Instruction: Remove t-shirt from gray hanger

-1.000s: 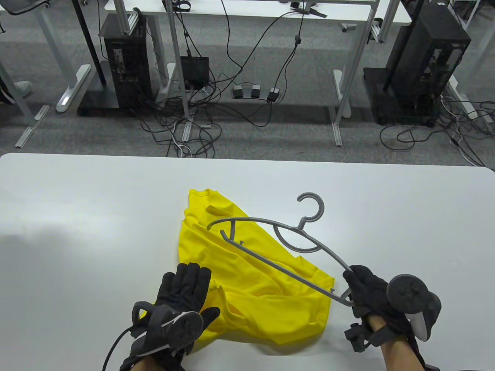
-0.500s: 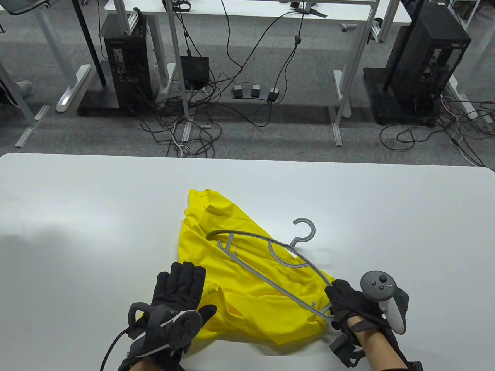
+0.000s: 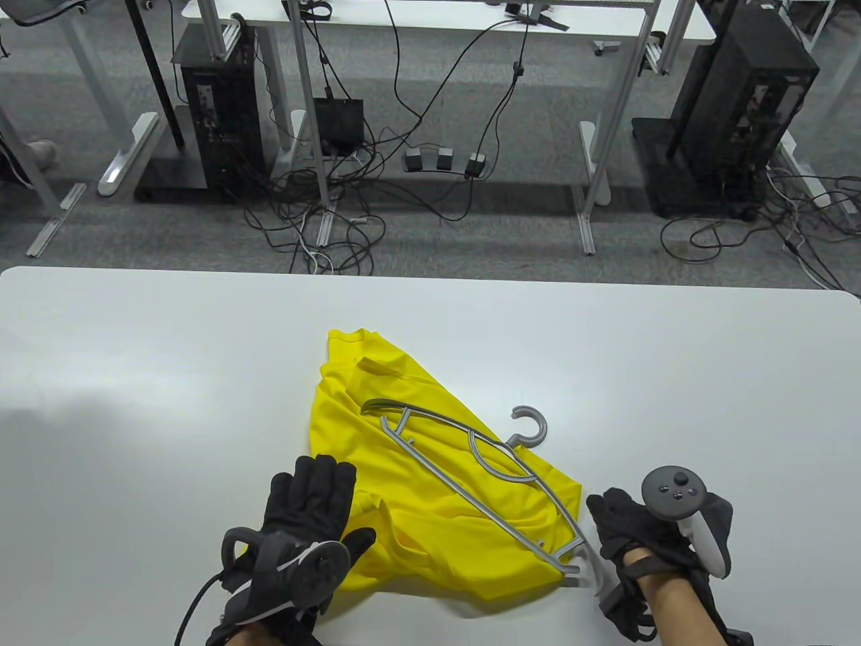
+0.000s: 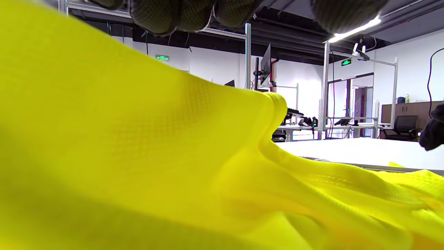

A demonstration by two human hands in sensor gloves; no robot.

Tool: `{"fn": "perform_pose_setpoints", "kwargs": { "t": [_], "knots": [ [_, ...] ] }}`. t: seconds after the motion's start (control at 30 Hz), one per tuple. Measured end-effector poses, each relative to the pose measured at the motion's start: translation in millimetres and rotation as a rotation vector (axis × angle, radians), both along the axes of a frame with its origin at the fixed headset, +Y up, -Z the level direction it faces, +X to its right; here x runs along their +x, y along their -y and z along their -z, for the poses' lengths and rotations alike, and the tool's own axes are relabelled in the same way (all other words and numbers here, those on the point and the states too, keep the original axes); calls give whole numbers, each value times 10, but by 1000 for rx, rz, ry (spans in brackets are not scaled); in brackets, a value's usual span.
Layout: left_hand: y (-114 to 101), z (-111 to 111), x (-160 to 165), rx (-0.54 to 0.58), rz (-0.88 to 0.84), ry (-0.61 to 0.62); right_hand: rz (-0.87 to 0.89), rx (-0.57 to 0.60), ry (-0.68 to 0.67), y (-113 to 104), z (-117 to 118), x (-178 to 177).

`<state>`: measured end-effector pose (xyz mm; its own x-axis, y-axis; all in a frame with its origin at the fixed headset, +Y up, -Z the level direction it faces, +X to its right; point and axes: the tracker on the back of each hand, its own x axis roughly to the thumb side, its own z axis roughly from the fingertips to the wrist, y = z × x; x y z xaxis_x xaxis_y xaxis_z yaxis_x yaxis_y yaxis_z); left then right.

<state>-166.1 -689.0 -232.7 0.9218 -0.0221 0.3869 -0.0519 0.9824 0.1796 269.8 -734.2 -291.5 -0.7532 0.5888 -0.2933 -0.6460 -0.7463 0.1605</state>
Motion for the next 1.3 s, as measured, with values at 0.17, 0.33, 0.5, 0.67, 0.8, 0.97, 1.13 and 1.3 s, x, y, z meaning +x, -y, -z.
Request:
{"fn": "perform_pose_setpoints", "kwargs": {
  "t": [0.17,0.33,0.5,0.67,0.8,0.97,1.13,1.3],
  "knots": [
    [-3,-11,17,8,13,9,-122,290,-4,-271,-86,-81],
    [-7,-19,22,14,10,14,-313,525,-122,-480,-231,-373],
    [-10,-24,24,12,11,12,-341,614,-272,-566,-360,-659],
    [-3,-28,36,10,19,15,-398,545,-475,-466,-408,-951],
    [-7,-29,32,9,18,15,-426,475,-510,-401,-402,-1020],
    [-8,-30,46,7,24,17,-400,450,-493,-377,-367,-973],
    [-29,-35,36,14,7,15,-384,434,-476,-368,-341,-922],
    [-30,-36,34,14,7,11,-382,433,-474,-372,-339,-918]
  ]
}}
